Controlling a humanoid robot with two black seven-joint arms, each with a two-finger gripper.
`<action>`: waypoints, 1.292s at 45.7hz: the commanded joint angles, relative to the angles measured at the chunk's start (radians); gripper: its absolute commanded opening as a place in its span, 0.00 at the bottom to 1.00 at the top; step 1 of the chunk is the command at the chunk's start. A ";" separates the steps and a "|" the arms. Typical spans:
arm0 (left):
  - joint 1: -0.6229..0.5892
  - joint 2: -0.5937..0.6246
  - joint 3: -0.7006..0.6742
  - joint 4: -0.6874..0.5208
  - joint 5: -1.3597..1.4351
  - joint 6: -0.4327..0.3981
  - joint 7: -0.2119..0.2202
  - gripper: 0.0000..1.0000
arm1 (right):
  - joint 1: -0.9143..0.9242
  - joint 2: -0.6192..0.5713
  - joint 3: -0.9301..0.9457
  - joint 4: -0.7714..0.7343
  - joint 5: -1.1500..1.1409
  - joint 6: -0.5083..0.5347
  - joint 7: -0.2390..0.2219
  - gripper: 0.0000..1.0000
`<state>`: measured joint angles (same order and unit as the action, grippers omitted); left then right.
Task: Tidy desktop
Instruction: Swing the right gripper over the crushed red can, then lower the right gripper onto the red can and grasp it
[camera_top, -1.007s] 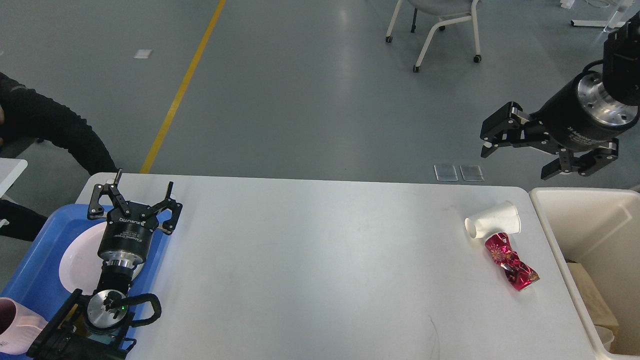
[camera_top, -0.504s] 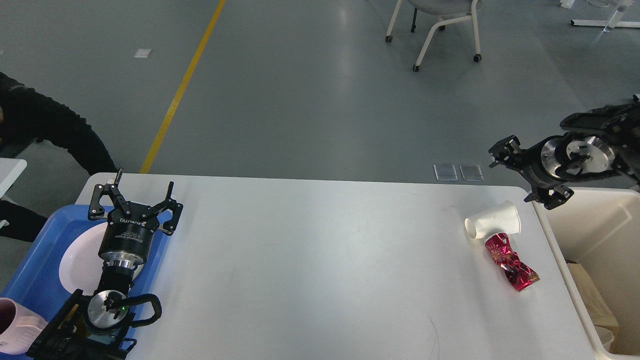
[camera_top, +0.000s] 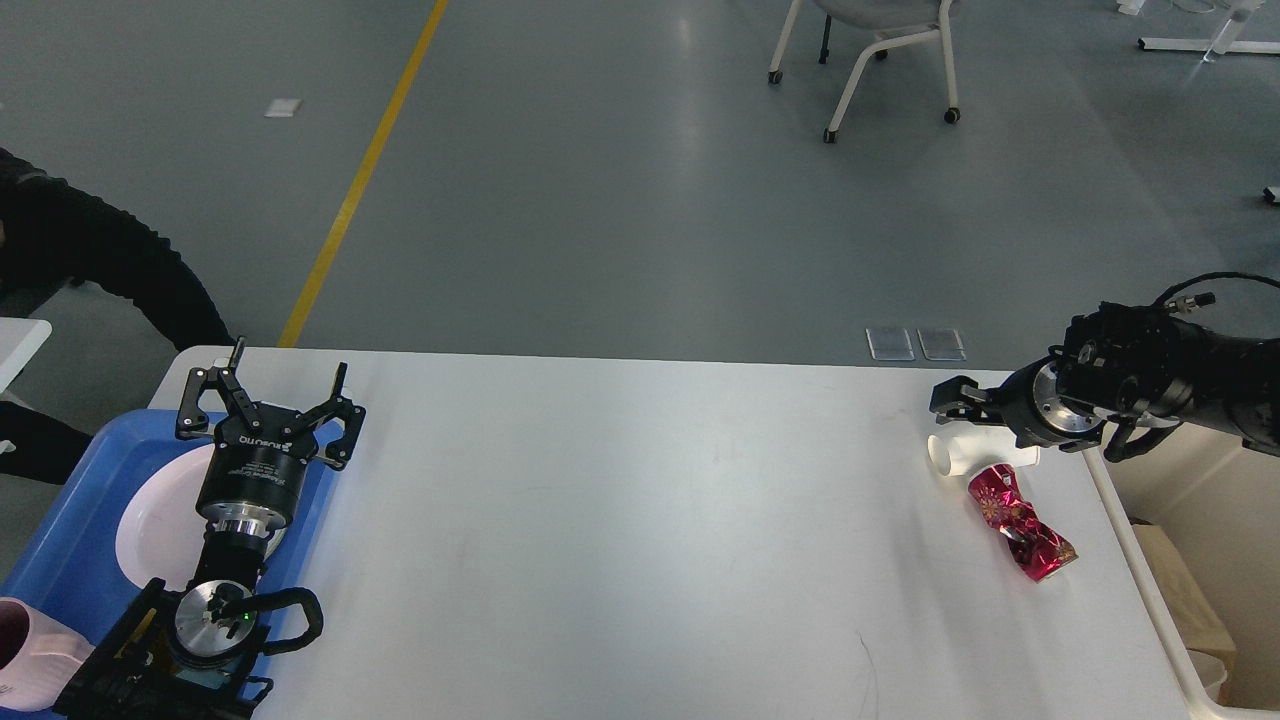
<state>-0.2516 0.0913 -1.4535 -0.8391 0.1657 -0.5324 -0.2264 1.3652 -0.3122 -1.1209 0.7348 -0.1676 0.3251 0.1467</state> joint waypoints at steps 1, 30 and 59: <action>0.000 0.001 -0.001 0.000 0.000 0.000 -0.001 0.96 | -0.041 -0.014 -0.013 0.000 -0.214 -0.001 0.100 0.92; 0.000 0.001 -0.001 0.000 0.000 0.000 -0.001 0.96 | -0.185 -0.030 -0.036 -0.106 -0.420 -0.081 0.086 0.92; 0.000 -0.001 0.001 0.000 0.000 0.000 -0.001 0.96 | -0.301 0.027 -0.022 -0.183 -0.357 -0.101 0.073 0.94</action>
<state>-0.2516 0.0909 -1.4539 -0.8391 0.1657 -0.5323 -0.2263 1.0859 -0.3000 -1.1443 0.5534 -0.5270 0.2351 0.2228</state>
